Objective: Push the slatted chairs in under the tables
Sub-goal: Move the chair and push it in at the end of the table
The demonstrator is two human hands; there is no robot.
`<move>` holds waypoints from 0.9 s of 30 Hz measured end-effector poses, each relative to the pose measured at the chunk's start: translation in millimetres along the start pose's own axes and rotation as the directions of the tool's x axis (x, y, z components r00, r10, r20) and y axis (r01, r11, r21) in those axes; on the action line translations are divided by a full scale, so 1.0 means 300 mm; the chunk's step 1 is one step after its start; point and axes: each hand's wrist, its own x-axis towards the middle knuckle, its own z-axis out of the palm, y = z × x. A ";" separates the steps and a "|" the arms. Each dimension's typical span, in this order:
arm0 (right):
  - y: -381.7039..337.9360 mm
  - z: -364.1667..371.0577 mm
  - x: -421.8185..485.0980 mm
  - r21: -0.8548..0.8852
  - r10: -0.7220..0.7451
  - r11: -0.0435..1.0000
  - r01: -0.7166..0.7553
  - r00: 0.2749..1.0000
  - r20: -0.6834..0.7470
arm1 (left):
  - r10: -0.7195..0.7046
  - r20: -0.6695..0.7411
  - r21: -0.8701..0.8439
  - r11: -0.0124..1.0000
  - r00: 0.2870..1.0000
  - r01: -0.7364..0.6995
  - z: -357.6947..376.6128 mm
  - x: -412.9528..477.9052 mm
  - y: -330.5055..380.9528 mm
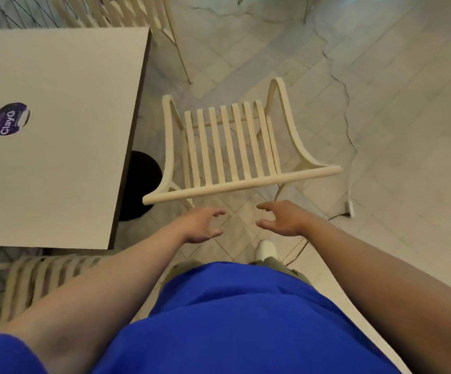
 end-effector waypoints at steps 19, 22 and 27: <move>0.142 -0.268 0.343 -0.405 0.080 0.914 0.001 0.980 0.182 | -0.174 0.146 0.190 0.971 0.974 0.145 -0.205 0.256 -0.085; 0.145 -0.269 0.357 -0.406 0.074 0.914 0.021 0.973 0.217 | -0.171 0.194 0.208 0.969 0.966 0.130 -0.207 0.266 -0.095; 0.164 -0.269 0.375 -0.428 0.070 0.903 0.043 0.967 0.246 | -0.153 0.216 0.231 0.968 0.964 0.102 -0.213 0.266 -0.085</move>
